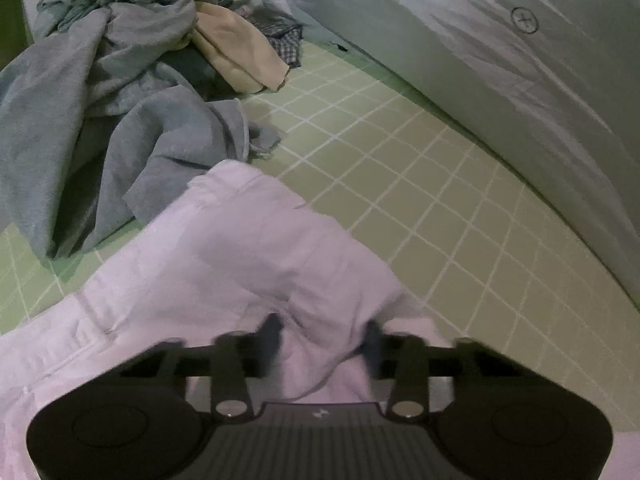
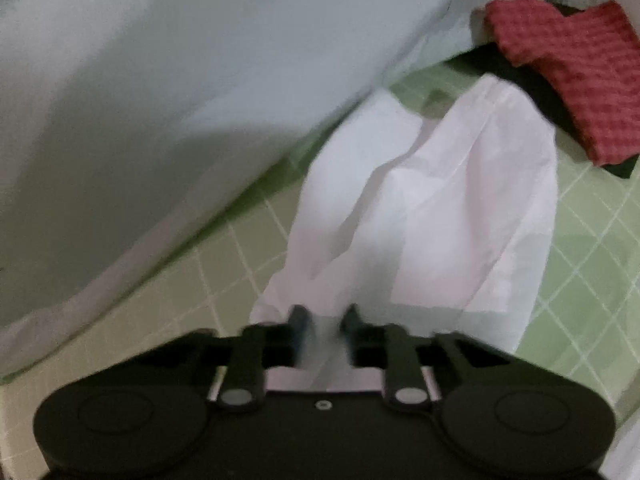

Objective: Fold clothes

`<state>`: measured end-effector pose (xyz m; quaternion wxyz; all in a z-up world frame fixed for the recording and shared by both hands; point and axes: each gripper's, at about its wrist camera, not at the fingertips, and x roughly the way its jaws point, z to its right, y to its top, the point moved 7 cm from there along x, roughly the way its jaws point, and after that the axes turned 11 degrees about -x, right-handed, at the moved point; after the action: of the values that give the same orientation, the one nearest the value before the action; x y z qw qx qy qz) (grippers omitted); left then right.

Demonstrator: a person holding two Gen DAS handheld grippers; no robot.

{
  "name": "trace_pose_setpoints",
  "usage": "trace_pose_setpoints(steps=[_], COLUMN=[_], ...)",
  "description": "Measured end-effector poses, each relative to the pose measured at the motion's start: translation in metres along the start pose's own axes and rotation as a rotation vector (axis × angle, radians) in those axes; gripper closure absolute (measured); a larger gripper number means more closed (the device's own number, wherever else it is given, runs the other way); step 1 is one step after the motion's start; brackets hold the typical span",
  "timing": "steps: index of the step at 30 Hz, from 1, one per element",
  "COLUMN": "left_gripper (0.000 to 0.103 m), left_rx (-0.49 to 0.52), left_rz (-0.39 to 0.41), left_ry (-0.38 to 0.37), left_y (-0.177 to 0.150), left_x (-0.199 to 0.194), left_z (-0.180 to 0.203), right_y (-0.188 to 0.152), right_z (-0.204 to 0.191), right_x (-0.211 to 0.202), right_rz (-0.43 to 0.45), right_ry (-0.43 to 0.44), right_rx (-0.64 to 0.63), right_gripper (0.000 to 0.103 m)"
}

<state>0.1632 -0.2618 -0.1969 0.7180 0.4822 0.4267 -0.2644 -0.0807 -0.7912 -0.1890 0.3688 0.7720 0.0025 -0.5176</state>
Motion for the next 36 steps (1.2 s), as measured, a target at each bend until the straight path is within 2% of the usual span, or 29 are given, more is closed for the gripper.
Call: trace_pose_setpoints(steps=[2, 5, 7, 10, 14, 16, 17, 18, 19, 20, 21, 23, 24, 25, 27, 29, 31, 33, 36], left_gripper=[0.083, 0.087, 0.088, 0.089, 0.088, 0.085, 0.082, 0.081, 0.077, 0.073, 0.07, 0.054, 0.05, 0.046, 0.043, 0.035, 0.032, 0.032, 0.032], left_rx=[-0.028, -0.055, -0.058, -0.059, -0.034, -0.016, -0.009, -0.001, 0.006, 0.018, 0.03, 0.056, 0.068, 0.089, 0.131, 0.176, 0.213, 0.251, 0.242], left_rz=[0.005, 0.024, 0.046, 0.027, -0.014, -0.011, -0.008, -0.003, 0.005, 0.022, 0.039, 0.096, 0.125, 0.149, 0.197, 0.21, 0.189, 0.139, 0.061], left_ry=[-0.027, -0.063, -0.076, -0.073, -0.039, -0.033, -0.035, -0.037, -0.041, -0.049, -0.057, -0.064, -0.067, -0.072, -0.083, -0.12, -0.157, -0.163, -0.08], left_y=[0.0, -0.001, -0.004, -0.02, -0.046, -0.048, -0.046, -0.043, -0.038, -0.033, -0.028, -0.016, -0.011, -0.005, 0.005, 0.012, 0.012, 0.011, 0.01], left_x=[-0.012, -0.036, -0.056, -0.073, -0.076, -0.079, -0.082, -0.084, -0.086, -0.089, -0.093, -0.101, -0.105, -0.107, -0.111, -0.11, -0.103, -0.088, -0.057], left_z=[-0.006, -0.019, -0.033, -0.054, -0.07, -0.071, -0.071, -0.069, -0.067, -0.063, -0.06, -0.049, -0.044, -0.037, -0.024, -0.007, 0.009, 0.021, 0.023], right_y=[-0.002, -0.013, -0.03, -0.078, -0.15, -0.164, -0.159, -0.152, -0.144, -0.134, -0.125, -0.106, -0.095, -0.085, -0.067, -0.05, -0.035, -0.024, -0.013], right_z=[0.011, 0.033, 0.053, 0.09, 0.135, 0.143, 0.141, 0.137, 0.134, 0.128, 0.121, 0.108, 0.1, 0.091, 0.072, 0.05, 0.028, 0.009, -0.011], right_x=[-0.03, -0.09, -0.127, -0.153, -0.138, -0.137, -0.139, -0.142, -0.143, -0.144, -0.146, -0.147, -0.144, -0.141, -0.138, -0.127, -0.113, -0.094, -0.056], right_rz=[0.061, 0.162, 0.197, 0.137, -0.054, -0.083, -0.066, -0.047, -0.025, 0.002, 0.029, 0.078, 0.103, 0.124, 0.148, 0.156, 0.155, 0.137, 0.08], right_ry=[0.02, 0.024, -0.001, -0.039, -0.121, -0.133, -0.139, -0.153, -0.168, -0.187, -0.209, -0.248, -0.262, -0.264, -0.244, -0.187, -0.128, -0.085, -0.06], right_rx=[0.018, 0.028, 0.029, 0.06, 0.183, 0.238, 0.23, 0.2, 0.165, 0.125, 0.086, 0.012, -0.028, -0.067, -0.135, -0.176, -0.207, -0.224, -0.222], right_gripper=[0.094, 0.096, 0.096, 0.097, 0.097, 0.095, 0.093, 0.087, 0.072, 0.063, 0.051, 0.039, 0.033, 0.03, 0.028, 0.025, 0.021, 0.02, 0.02])
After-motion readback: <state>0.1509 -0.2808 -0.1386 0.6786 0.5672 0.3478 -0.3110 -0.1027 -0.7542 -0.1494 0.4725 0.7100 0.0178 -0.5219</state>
